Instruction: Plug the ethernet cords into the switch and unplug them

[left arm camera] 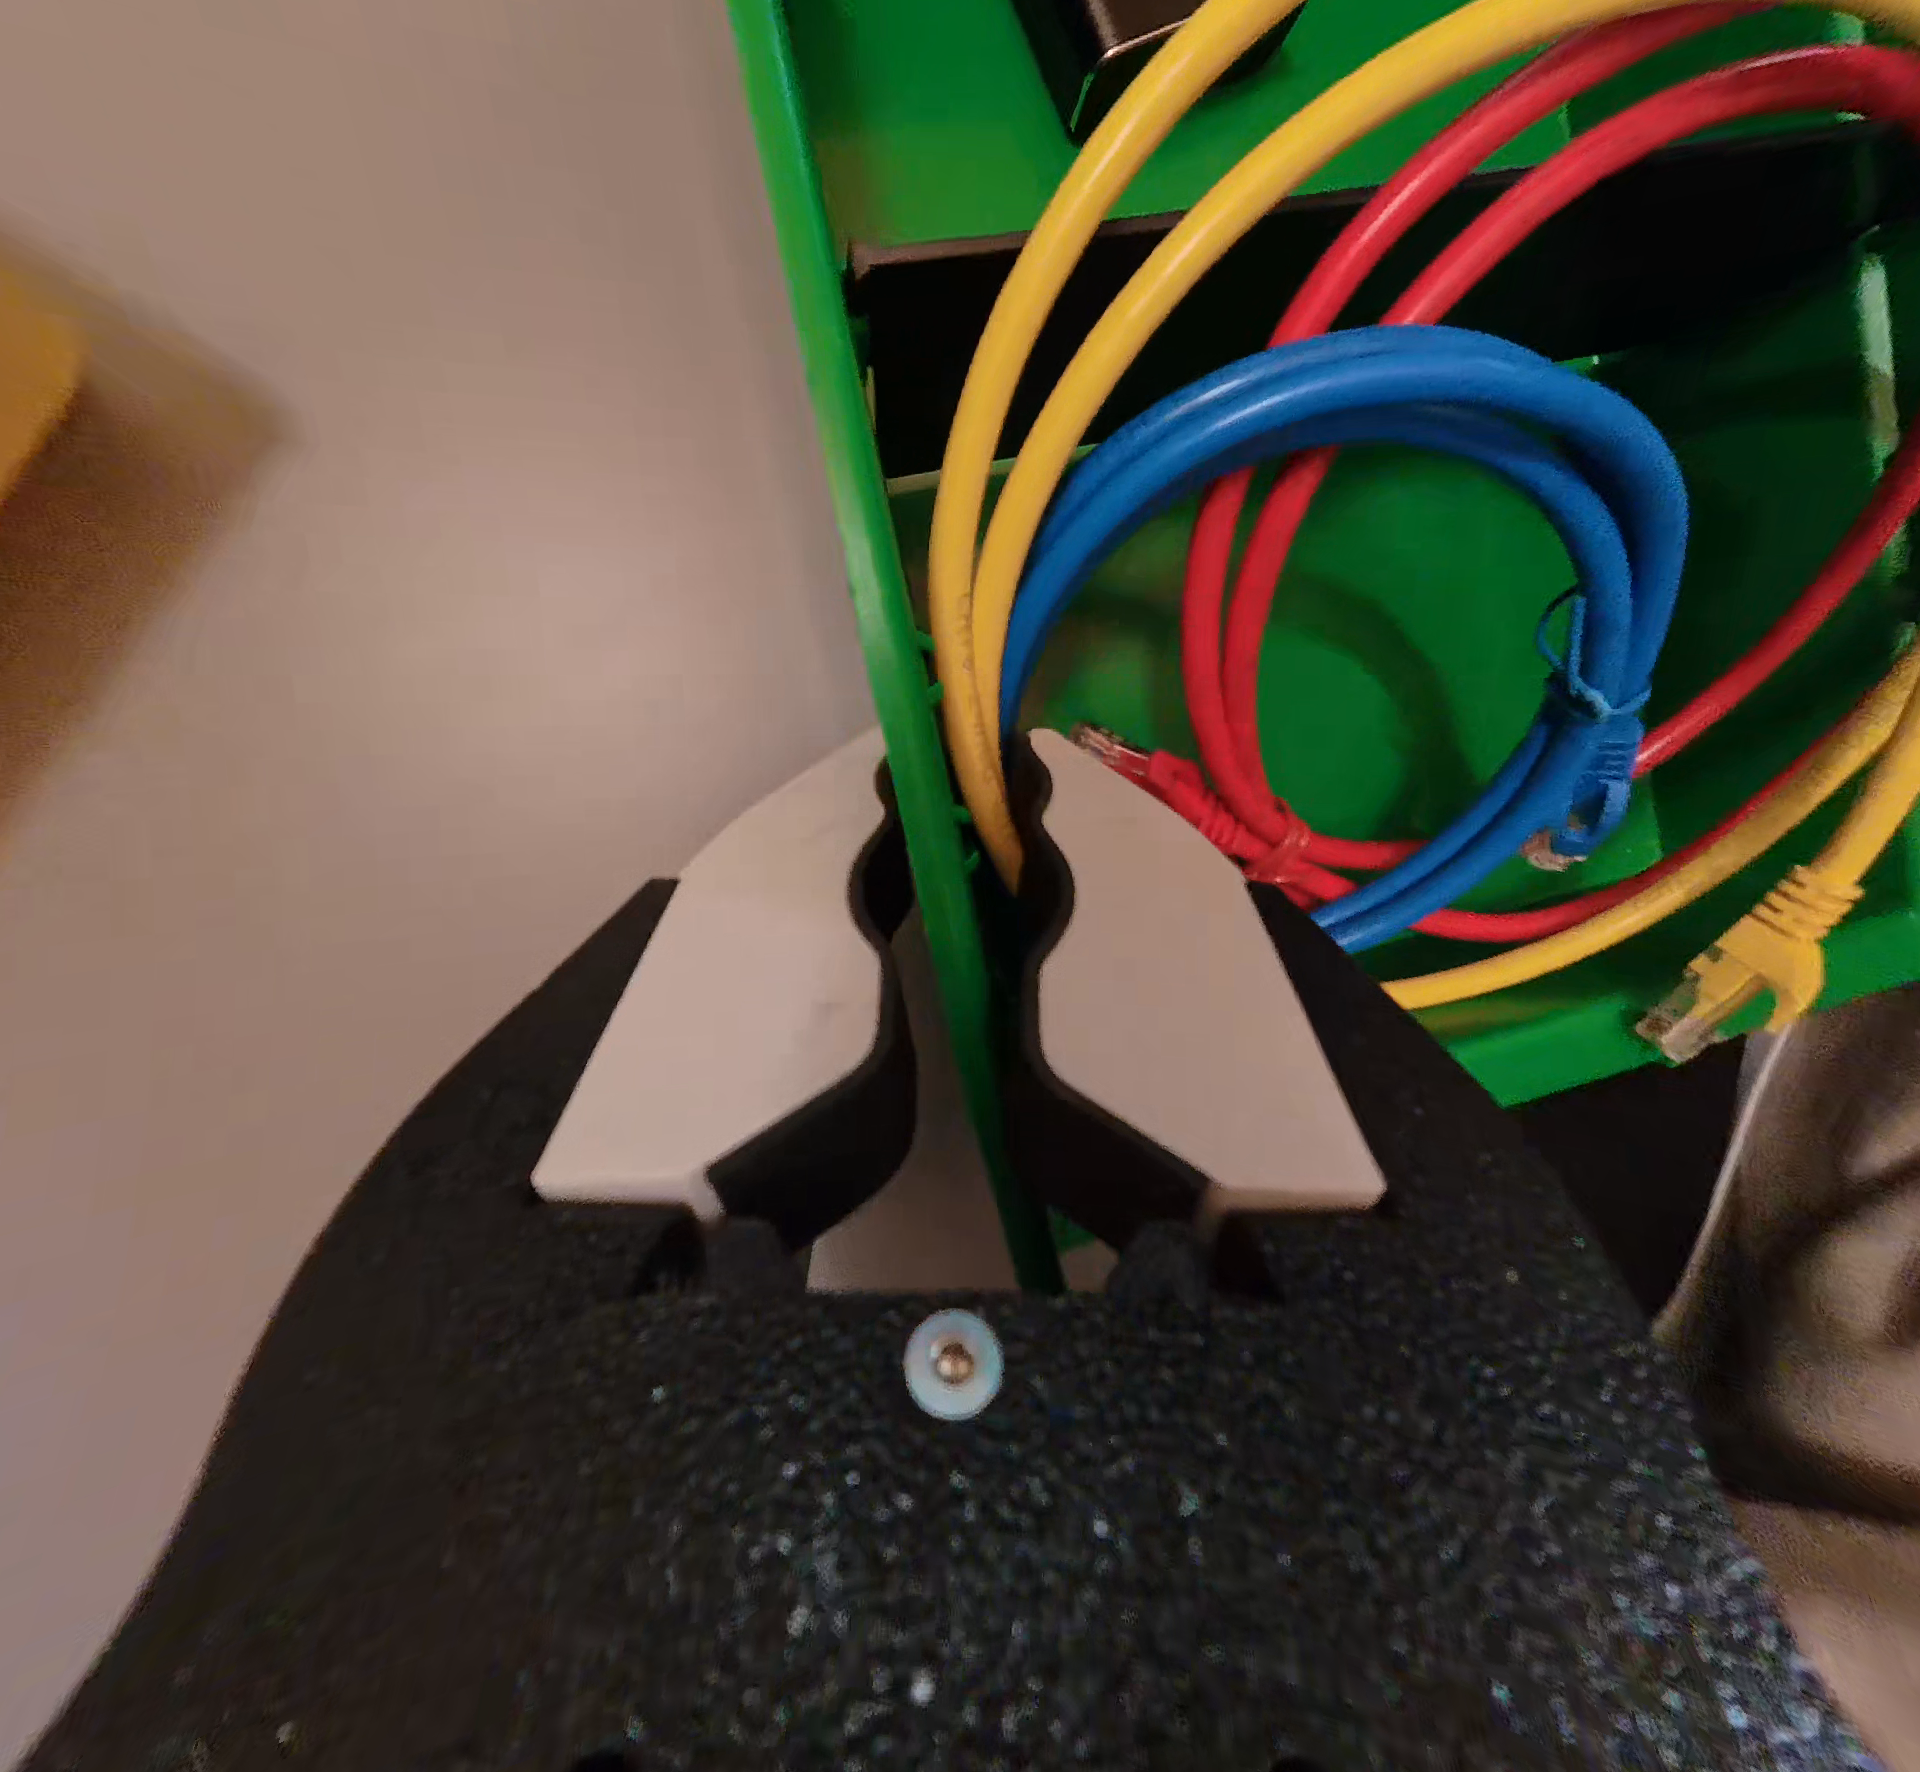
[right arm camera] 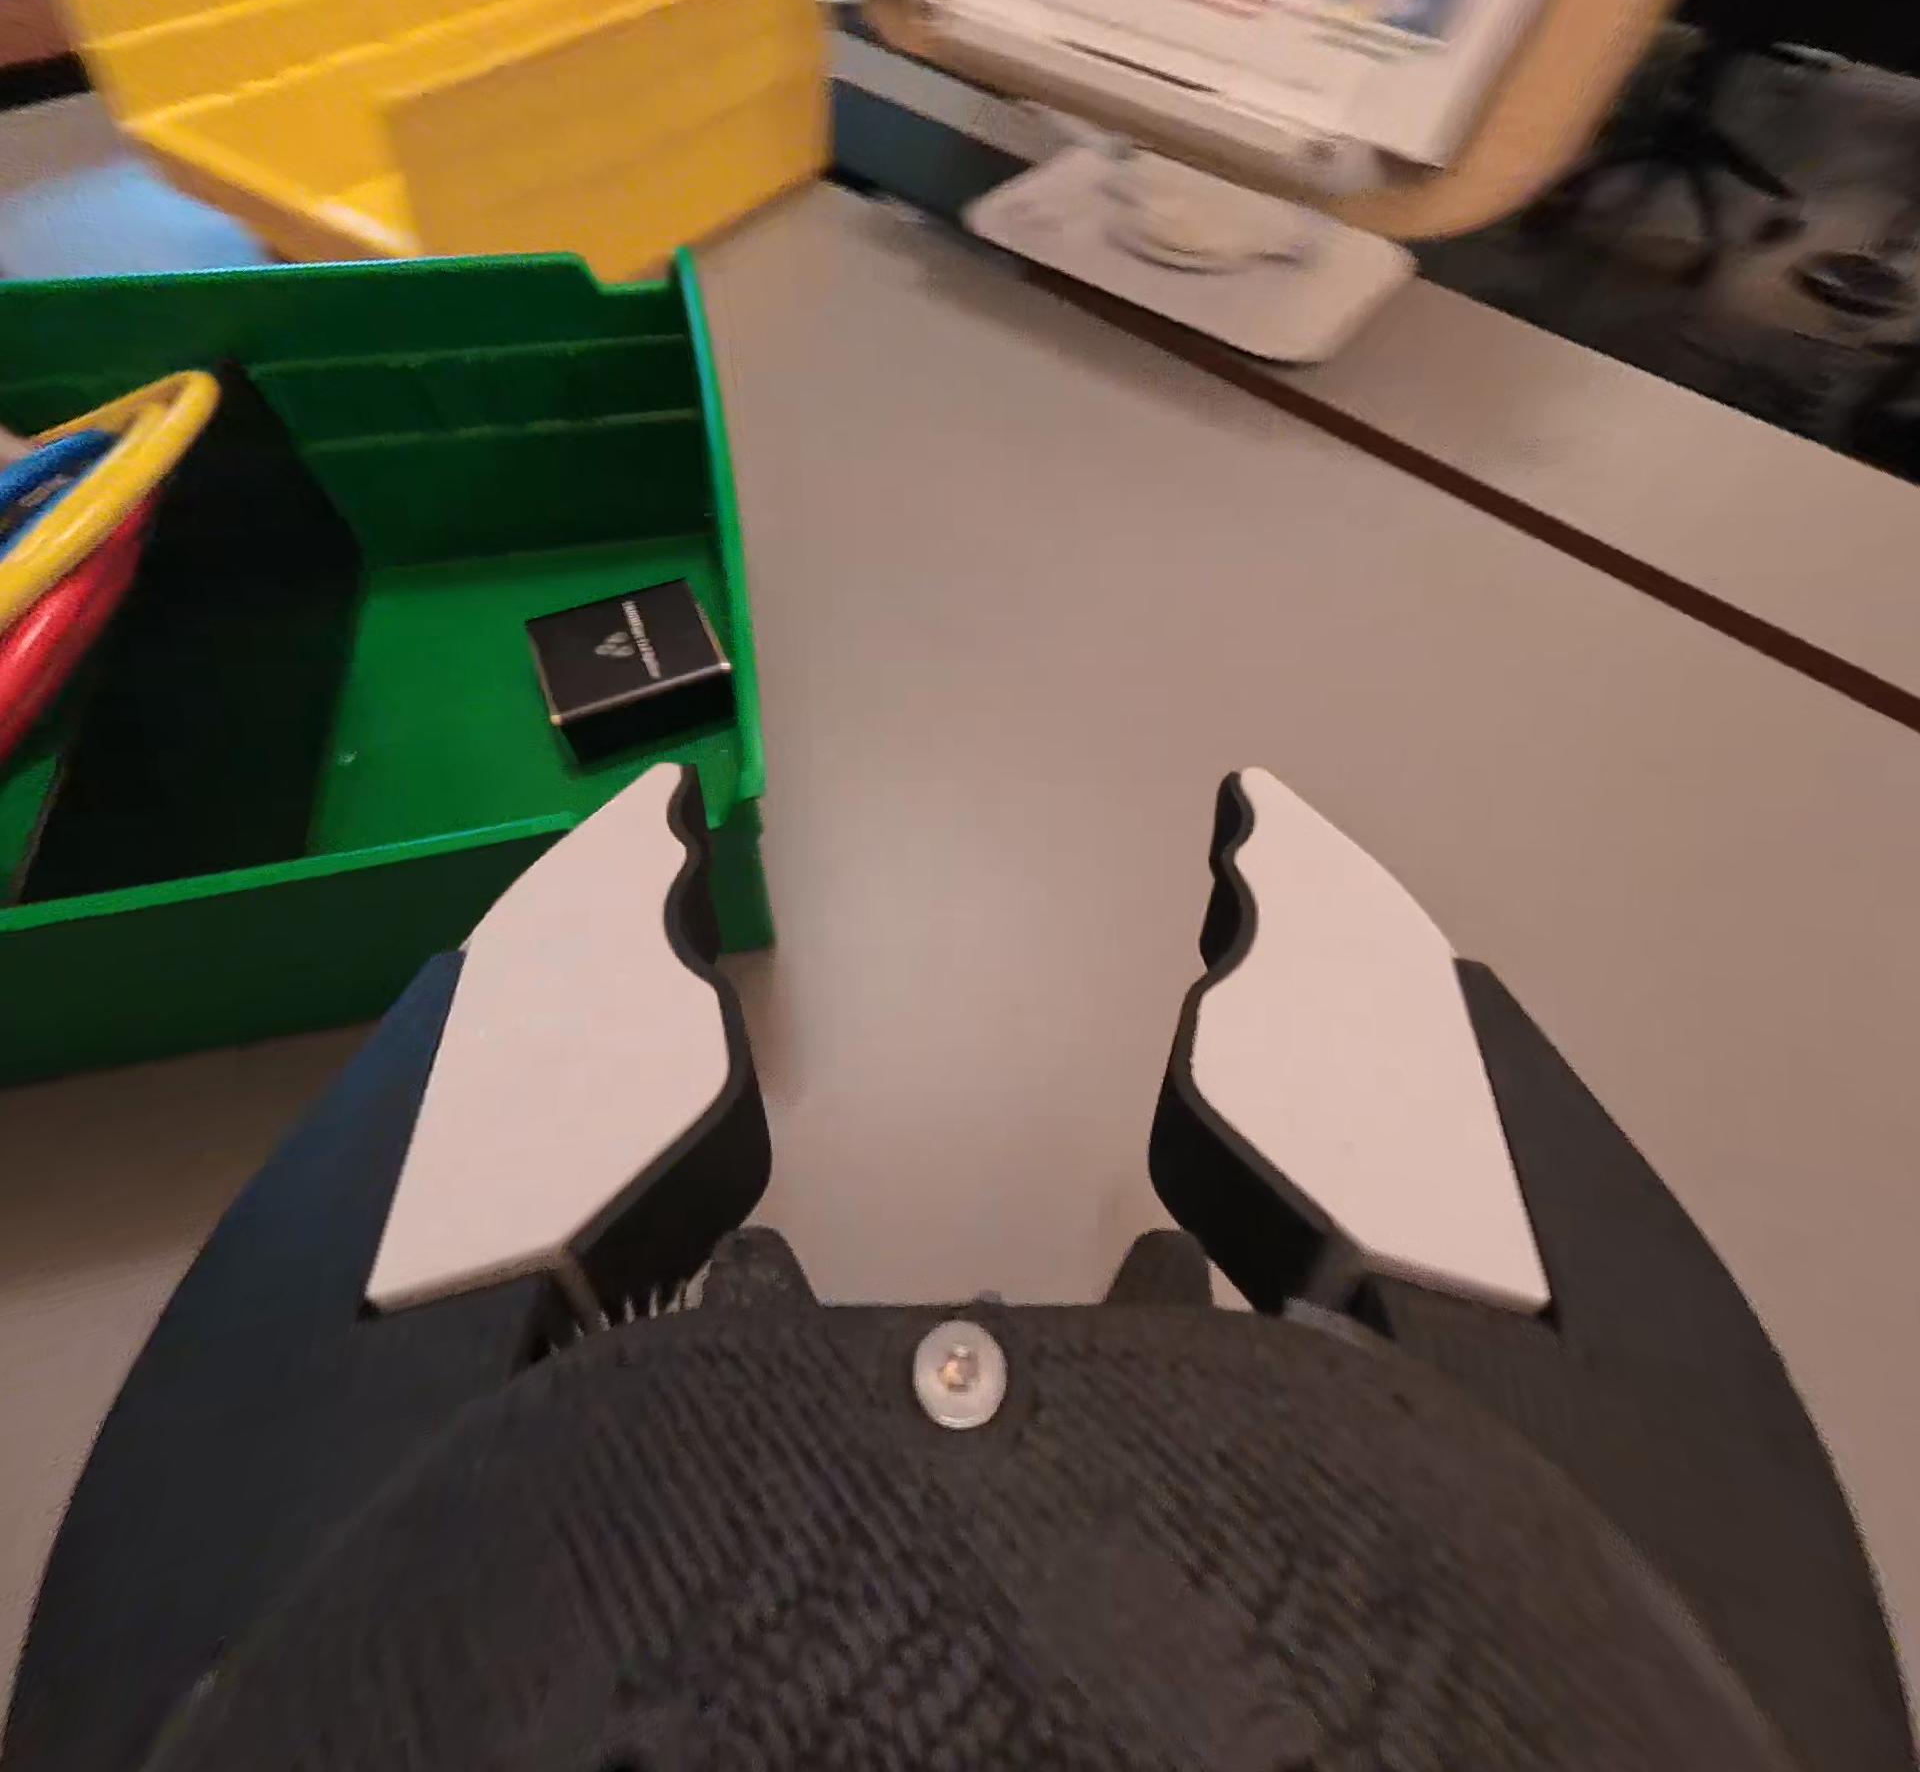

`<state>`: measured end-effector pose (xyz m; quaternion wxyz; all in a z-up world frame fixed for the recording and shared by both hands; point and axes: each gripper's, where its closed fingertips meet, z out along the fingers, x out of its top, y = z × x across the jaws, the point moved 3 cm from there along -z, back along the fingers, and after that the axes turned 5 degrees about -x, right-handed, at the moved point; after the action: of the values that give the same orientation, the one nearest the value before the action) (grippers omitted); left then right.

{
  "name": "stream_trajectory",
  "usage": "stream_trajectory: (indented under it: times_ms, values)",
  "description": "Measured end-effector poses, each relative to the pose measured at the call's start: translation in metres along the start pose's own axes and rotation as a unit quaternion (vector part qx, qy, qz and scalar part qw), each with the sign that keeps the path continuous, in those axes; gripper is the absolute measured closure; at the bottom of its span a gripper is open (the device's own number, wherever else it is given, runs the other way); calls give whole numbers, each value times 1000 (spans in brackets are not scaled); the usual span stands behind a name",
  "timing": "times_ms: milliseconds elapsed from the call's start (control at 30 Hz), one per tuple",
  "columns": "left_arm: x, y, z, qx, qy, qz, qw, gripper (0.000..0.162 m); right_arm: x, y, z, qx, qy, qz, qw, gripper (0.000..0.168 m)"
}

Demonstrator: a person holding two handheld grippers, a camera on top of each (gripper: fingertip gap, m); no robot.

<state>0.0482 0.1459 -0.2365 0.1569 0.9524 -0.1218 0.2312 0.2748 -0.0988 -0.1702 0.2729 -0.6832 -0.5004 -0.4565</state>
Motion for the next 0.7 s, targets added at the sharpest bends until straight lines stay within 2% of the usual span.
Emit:
stream_trajectory:
  times_ms: [67,133,200,400,500,600,700]
  values:
    - [-39,-7,-25,10,4,-28,1000,146,13,-48,25,64,0,-46,997,76]
    - [-76,-16,-48,22,6,-55,998,146,28,-85,51,91,-7,-102,991,72]
    - [-110,-25,-71,35,11,-85,996,146,51,-118,80,114,7,-118,986,71]
    - [-204,-47,-132,96,42,-199,974,146,115,-194,169,169,20,-73,983,63]
    - [-243,-57,-157,136,61,-268,952,146,136,-208,217,141,17,-55,988,64]
    - [-273,-68,-178,174,80,-335,923,146,145,-215,263,110,-3,-1,994,64]
    - [-294,-78,-192,210,91,-383,895,146,140,-235,296,130,-42,31,990,69]
